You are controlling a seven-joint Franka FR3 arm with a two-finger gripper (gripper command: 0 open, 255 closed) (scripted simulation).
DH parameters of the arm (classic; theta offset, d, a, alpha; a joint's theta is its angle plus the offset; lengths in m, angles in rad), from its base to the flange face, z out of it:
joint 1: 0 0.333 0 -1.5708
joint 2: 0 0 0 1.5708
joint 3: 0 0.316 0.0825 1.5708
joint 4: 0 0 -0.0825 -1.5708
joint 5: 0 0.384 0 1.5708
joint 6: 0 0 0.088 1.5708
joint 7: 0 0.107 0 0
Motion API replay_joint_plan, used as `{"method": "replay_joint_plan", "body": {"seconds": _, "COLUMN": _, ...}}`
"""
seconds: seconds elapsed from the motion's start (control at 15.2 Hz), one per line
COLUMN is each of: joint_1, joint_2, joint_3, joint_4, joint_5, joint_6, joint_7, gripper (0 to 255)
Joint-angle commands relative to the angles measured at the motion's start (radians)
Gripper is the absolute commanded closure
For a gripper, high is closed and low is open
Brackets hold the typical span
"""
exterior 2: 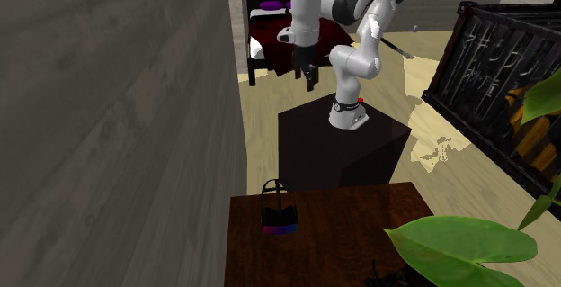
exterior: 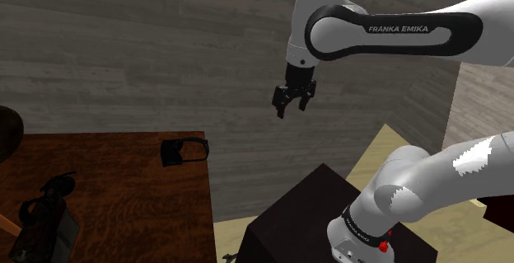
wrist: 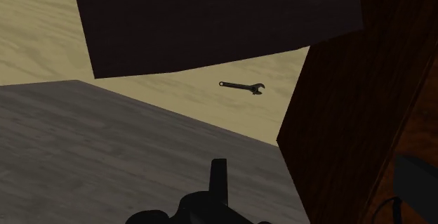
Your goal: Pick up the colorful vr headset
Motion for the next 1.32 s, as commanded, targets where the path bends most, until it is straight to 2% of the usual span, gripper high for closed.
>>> {"method": "replay_joint_plan", "body": {"seconds": 0.0, "joint_1": 0.008, "joint_2": 0.06, "joint_3": 0.032, "joint_4": 0.014, "joint_5": 0.01, "joint_6": 0.051, "joint_7": 0.042, "gripper": 0}}
{"method": "replay_joint_plan", "body": {"seconds": 0.33, "joint_1": 0.021, "joint_2": 0.221, "joint_3": 0.106, "joint_4": 0.065, "joint_5": 0.013, "joint_6": 0.167, "joint_7": 0.145, "gripper": 0}}
{"method": "replay_joint_plan", "body": {"seconds": 0.59, "joint_1": 0.028, "joint_2": 0.363, "joint_3": 0.159, "joint_4": 0.131, "joint_5": -0.01, "joint_6": 0.245, "joint_7": 0.234, "gripper": 0}}
{"method": "replay_joint_plan", "body": {"seconds": 0.92, "joint_1": 0.043, "joint_2": 0.554, "joint_3": 0.209, "joint_4": 0.244, "joint_5": -0.073, "joint_6": 0.316, "joint_7": 0.353, "gripper": 0}}
{"method": "replay_joint_plan", "body": {"seconds": 1.25, "joint_1": 0.078, "joint_2": 0.754, "joint_3": 0.23, "joint_4": 0.392, "joint_5": -0.162, "joint_6": 0.353, "joint_7": 0.472, "gripper": 0}}
